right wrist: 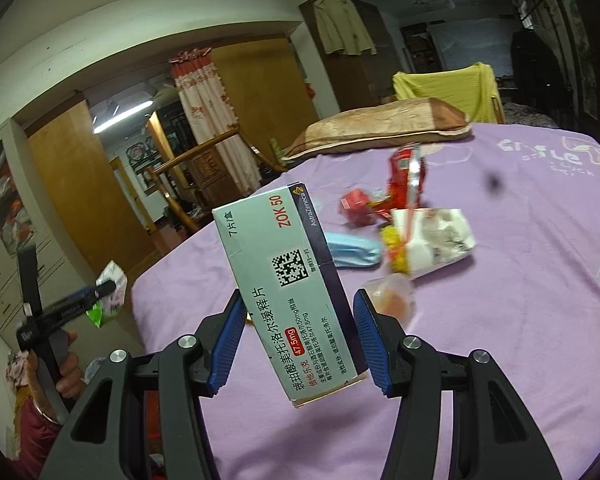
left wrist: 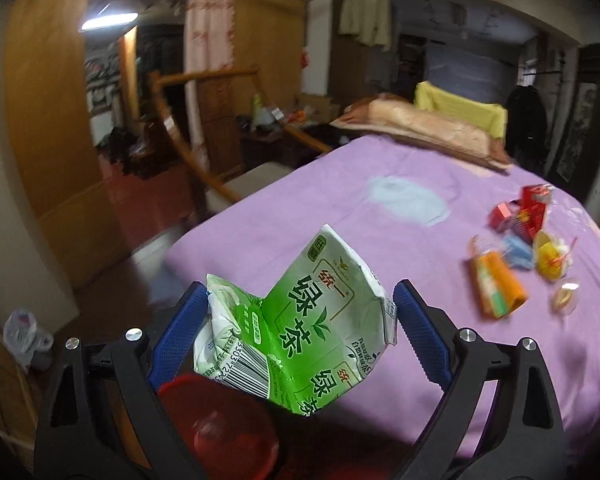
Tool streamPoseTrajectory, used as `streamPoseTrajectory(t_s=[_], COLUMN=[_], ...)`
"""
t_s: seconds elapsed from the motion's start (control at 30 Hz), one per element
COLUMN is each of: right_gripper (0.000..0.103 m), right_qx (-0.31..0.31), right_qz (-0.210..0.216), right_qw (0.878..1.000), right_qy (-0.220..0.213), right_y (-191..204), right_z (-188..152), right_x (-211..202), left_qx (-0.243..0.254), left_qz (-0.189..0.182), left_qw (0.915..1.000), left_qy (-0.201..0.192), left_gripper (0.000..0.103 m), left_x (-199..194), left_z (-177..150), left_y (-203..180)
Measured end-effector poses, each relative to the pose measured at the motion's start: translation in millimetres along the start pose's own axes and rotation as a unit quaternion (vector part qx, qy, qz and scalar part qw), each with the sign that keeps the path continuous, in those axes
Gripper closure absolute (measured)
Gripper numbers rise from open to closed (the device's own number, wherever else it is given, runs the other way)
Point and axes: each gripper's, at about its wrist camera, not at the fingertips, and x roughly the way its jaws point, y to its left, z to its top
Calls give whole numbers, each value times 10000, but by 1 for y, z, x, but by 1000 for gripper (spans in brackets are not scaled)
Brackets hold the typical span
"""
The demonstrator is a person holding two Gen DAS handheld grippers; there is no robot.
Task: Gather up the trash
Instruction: 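Carry both items to the red wastebasket and open both tools over it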
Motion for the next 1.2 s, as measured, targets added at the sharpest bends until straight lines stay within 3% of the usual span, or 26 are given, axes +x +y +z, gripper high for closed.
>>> streamPoseTrajectory(t_s=[0.27, 0.4, 0.7, 1.07, 1.2], right_gripper=[49, 49, 49, 48, 33], right_qx=[-412, -642, -1264, -2068, -2188], right_qz=[260, 376, 847, 1744, 1776], right_qw=[9982, 9957, 9813, 9336, 9268], right_qy=[348, 550, 1175, 2350, 2480], right_y=[59, 90, 175, 303, 328], right_z=[-4, -8, -25, -82, -95], right_x=[27, 44, 88, 176, 196], left_qx=[-391, -485, -896, -1496, -1592], left_qz=[912, 1075, 1600, 2069, 2112], left_qw=[9915, 9856, 9774, 9604, 9574], left_qy=[838, 1210, 1049, 1112, 1163], left_gripper=[7, 7, 7, 7, 7], left_x=[28, 45, 40, 34, 33], left_z=[-62, -78, -93, -115, -121], left_y=[80, 101, 157, 224, 236])
